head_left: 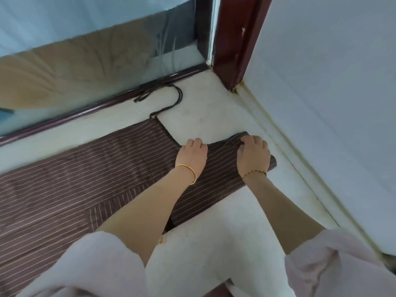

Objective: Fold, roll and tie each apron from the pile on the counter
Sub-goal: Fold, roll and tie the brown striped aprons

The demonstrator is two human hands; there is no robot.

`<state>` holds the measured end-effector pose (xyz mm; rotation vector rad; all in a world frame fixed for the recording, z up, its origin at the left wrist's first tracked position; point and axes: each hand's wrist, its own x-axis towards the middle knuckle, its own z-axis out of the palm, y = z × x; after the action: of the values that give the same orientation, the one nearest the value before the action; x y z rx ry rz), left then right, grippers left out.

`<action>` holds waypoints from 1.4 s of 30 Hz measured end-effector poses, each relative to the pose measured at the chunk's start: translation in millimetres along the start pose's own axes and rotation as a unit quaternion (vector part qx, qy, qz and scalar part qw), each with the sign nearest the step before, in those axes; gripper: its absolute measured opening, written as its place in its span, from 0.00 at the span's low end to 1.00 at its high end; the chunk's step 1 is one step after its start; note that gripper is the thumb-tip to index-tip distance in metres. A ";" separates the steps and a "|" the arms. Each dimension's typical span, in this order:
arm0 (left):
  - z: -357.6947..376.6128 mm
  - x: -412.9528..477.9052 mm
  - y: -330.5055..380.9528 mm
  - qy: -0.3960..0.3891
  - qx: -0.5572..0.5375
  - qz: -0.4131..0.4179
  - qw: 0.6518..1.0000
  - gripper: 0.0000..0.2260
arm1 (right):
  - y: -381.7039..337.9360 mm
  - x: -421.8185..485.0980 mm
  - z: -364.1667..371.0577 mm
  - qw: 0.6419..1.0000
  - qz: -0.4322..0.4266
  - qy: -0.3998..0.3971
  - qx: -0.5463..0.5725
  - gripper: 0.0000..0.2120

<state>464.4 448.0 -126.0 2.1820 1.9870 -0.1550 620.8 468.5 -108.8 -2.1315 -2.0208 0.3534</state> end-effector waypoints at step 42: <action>14.9 55.1 -19.0 -0.056 -0.166 0.013 0.984 0.11 | 32.2 79.6 15.2 0.967 0.029 -0.146 0.208 0.03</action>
<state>451.7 500.3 -152.9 1.9421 1.7761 0.0552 650.8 545.6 -136.5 -1.9617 -1.8132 1.0545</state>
